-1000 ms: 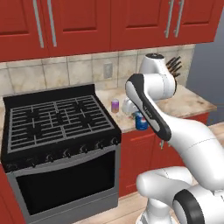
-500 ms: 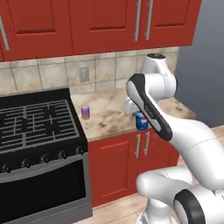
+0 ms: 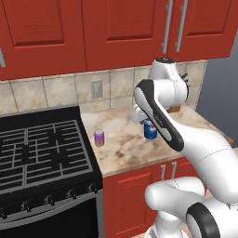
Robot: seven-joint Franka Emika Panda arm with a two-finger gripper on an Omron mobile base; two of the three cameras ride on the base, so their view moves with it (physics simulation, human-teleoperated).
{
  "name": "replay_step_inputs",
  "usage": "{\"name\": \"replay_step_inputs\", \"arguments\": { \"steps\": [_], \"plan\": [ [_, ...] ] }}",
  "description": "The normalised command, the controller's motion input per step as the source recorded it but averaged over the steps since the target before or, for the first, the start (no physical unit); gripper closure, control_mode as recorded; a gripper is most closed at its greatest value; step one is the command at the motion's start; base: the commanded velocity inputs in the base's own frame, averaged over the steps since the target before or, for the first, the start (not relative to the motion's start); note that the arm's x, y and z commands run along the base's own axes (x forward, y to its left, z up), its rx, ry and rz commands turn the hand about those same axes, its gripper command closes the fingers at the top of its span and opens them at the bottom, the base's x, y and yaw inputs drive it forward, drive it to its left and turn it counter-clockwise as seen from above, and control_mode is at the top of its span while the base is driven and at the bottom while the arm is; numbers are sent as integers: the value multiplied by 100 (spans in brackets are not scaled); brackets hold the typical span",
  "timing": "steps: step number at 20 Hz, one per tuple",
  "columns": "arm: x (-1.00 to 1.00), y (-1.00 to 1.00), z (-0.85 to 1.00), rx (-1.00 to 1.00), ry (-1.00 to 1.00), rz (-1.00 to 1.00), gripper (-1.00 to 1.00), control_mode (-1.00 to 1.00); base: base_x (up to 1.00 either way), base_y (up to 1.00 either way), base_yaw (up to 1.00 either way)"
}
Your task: Four empty soda cans are scattered around the kitchen. Gather all the cans and cluster them next to the stove for recycling.
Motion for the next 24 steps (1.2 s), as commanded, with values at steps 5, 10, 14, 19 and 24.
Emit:
{"name": "replay_step_inputs", "arguments": {
  "steps": [5, 10, 14, 19, 24],
  "plan": [
    [71, 19, -8, 0, 0, 1, 100, -100, 0, 0, 0],
    [52, 23, -14, 0, 0, 0, 100, -100, 0, 0, 0],
    [25, 20, -23, 0, 0, 0, 100, -100, 0, 0, 0],
    [4, 7, -45, 4, -2, 3, 100, -100, 0, 0, 0],
    [0, 2, -53, 5, -6, 4, 100, -100, 0, 0, 0]
  ]
}}
